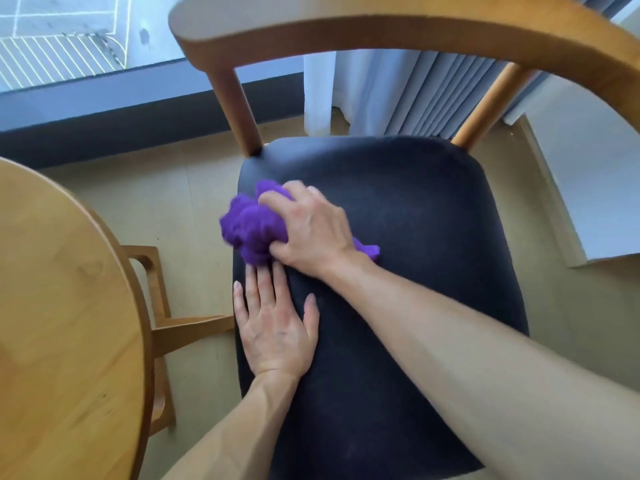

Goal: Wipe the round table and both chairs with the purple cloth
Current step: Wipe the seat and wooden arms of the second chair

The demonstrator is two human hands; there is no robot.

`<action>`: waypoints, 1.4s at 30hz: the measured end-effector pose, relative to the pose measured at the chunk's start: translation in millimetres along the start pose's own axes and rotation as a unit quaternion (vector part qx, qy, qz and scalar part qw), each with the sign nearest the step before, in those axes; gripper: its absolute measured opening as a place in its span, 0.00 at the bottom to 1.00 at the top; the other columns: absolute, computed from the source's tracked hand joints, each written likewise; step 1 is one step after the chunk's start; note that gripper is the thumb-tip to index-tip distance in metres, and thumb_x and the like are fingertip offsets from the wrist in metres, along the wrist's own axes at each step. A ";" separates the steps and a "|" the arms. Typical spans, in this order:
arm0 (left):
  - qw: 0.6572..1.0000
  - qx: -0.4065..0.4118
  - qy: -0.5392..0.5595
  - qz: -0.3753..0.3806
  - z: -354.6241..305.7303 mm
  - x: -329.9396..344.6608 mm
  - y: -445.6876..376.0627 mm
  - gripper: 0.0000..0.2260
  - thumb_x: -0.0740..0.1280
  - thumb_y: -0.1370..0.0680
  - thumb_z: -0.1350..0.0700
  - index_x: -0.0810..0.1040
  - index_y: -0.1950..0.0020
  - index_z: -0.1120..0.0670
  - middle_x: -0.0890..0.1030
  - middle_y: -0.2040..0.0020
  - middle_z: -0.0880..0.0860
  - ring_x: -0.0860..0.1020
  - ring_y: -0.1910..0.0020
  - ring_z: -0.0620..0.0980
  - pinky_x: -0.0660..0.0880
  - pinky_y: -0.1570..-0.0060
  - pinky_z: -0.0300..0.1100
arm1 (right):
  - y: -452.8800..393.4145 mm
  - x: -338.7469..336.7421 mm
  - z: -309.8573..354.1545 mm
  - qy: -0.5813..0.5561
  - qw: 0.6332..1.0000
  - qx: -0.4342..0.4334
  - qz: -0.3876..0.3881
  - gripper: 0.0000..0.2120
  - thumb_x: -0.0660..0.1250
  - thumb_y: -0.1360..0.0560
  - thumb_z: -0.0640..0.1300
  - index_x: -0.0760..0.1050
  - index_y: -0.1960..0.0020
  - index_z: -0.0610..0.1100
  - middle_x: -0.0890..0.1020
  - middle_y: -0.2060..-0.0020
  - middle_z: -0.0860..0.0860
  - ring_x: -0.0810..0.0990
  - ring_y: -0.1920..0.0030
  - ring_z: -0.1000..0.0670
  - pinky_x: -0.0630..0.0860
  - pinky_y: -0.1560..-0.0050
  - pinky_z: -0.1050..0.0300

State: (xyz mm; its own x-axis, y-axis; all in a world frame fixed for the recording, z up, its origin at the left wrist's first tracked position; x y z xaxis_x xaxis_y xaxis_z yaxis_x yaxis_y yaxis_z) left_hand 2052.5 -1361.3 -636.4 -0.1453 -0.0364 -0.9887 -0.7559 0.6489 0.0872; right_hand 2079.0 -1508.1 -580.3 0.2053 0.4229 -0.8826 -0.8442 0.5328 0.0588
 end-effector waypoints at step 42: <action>0.970 0.038 0.219 0.102 16.0 -33.7 -22.3 0.24 0.58 0.16 0.46 0.65 0.22 0.53 0.60 0.20 0.51 0.57 0.20 0.49 0.52 0.22 0.44 | 141.9 -18.4 -54.3 -0.038 0.963 0.264 -0.041 0.25 0.69 0.35 0.48 0.69 0.39 0.54 0.69 0.46 0.48 0.76 0.50 0.39 0.77 0.57 0.49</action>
State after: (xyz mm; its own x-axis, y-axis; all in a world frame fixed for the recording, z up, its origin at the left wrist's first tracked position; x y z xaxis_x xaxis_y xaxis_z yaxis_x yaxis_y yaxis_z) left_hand 2084.4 -1362.3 -607.0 -0.5569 -0.2097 -0.8037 -0.6360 0.7300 0.2502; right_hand 1928.6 -1480.1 -581.0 0.3133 0.4059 -0.8585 -0.4581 0.8565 0.2378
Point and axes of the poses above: each hand's wrist, its own y-axis away from the middle knuckle, its own x-axis out of the palm, z = x × y, the point moved 9 cm from there along -y, towards the middle knuckle
